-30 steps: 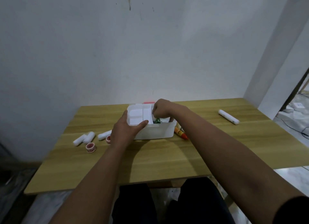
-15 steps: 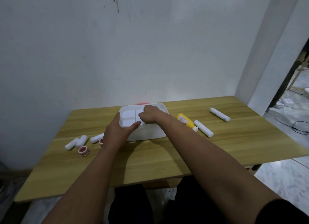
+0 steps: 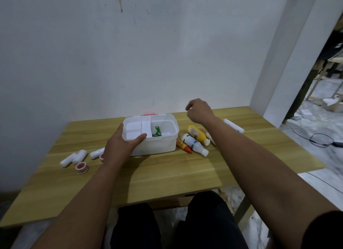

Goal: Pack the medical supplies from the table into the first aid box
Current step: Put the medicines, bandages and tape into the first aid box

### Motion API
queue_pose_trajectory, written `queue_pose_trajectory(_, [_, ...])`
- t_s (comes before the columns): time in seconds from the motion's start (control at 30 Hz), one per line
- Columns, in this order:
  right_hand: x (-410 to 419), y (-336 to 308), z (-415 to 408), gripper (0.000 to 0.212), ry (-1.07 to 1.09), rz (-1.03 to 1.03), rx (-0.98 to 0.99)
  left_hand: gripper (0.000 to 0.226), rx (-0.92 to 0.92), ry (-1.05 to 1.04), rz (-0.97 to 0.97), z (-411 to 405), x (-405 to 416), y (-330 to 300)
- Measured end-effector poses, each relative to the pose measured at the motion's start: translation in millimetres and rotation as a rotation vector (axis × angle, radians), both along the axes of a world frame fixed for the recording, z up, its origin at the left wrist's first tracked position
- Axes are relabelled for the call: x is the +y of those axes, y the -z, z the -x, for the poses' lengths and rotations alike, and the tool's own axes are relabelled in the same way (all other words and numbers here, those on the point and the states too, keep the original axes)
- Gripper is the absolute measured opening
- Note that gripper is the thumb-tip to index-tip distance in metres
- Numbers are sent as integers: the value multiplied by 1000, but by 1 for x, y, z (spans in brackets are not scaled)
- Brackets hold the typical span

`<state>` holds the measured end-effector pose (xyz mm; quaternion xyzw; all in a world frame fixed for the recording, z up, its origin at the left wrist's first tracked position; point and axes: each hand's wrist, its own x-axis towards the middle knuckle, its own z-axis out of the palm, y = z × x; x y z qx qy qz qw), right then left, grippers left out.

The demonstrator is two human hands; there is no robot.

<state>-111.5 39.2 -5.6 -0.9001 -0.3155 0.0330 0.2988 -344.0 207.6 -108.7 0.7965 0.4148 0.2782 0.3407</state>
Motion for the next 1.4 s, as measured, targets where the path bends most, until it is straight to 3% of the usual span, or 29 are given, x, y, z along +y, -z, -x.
queue_pose_trajectory(0.2, [-40,22,-40,17,125,505,44,116,-32,-11,-4,1,-5,-4])
queue_pose_trajectory(0.3, [-47,35,-56,46,156,669,138,118,-37,-6,7,1,-6,-5])
queue_pose_trajectory(0.37, [-51,32,-48,50,156,709,141,122,-28,-8,13,0,-6,-6])
queue_pose_trajectory(0.47, [-57,32,-38,31,122,819,91,132,-13,-19,30,0,-6,-7])
queue_pose_trajectory(0.6, [-53,41,-38,15,98,773,48,143,-2,-24,43,0,-5,-6])
queue_pose_trajectory(0.73, [-43,45,-44,12,113,518,20,143,-13,-14,49,0,-4,-5])
queue_pose_trajectory(0.93, [-29,48,-40,23,62,411,76,143,-14,-8,47,1,-4,-6])
queue_pose_trajectory(1.07, [-17,52,-35,41,20,479,75,137,-15,-11,56,0,-4,-7])
queue_pose_trajectory(1.23, [-7,50,-31,41,38,477,37,133,-26,1,39,1,-4,-8])
queue_pose_trajectory(1.4, [-6,34,-29,50,43,307,44,120,-34,17,31,3,-9,-10])
